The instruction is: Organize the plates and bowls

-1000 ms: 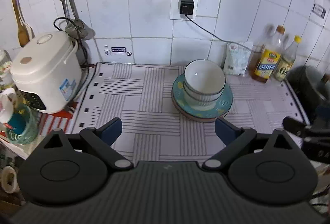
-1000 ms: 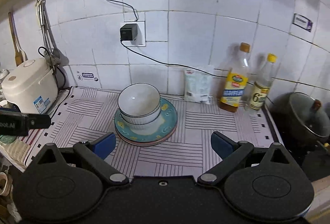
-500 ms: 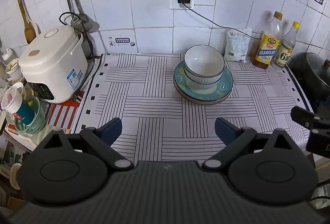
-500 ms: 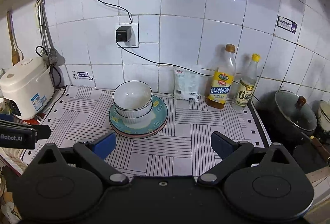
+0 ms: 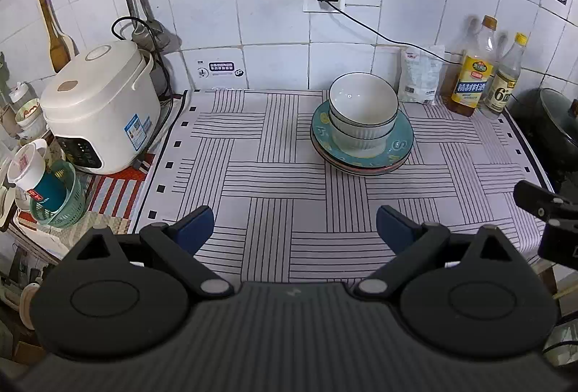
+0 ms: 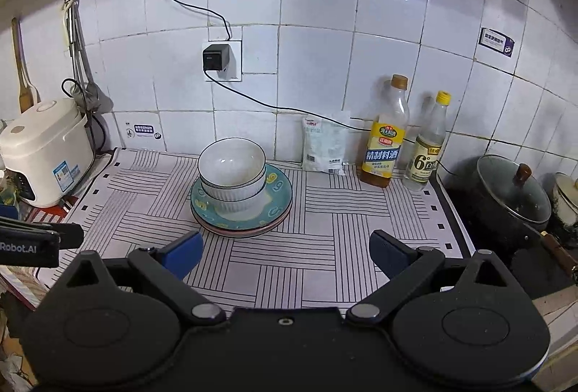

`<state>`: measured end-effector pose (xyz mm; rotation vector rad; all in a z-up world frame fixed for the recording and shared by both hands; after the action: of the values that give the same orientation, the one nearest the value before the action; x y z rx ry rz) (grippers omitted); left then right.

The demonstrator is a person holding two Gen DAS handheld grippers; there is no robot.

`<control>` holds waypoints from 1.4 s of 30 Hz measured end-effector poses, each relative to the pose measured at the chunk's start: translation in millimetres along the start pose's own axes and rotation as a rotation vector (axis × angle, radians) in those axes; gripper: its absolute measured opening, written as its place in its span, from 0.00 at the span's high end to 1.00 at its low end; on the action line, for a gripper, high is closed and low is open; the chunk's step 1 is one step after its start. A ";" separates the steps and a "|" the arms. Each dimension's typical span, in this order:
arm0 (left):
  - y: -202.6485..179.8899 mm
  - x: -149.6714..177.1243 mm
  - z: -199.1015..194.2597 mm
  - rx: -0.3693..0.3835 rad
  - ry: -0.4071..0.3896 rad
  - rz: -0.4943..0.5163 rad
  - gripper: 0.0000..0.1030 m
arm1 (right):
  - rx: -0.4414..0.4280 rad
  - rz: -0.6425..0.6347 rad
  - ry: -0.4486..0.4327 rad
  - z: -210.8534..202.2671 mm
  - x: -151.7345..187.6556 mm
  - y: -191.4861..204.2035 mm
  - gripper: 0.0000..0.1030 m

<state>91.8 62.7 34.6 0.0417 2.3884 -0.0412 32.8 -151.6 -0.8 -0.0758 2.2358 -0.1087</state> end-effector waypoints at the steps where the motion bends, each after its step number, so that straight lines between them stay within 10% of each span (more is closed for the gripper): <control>1: -0.3 0.9 -0.5 0.005 -0.001 0.005 0.05 | 0.000 0.002 -0.001 0.3 0.1 -0.3 0.03; 42: -6.7 21.8 -5.7 0.005 -0.054 0.021 0.05 | 0.029 0.035 0.015 -1.4 20.4 -2.3 0.03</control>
<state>71.7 56.7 24.0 0.0672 2.3342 -0.0379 19.1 -155.7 -15.7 -0.0200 2.2489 -0.1236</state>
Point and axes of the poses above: each gripper's, at about its wrist camera, not at the fingertips, and z roughly the way its jaws point, y to its left, x to its underside, the point moved 1 cm from there along z, roughly the way its jaws point, and after that the axes turned 7 degrees about -z, right-handed, at the moved point
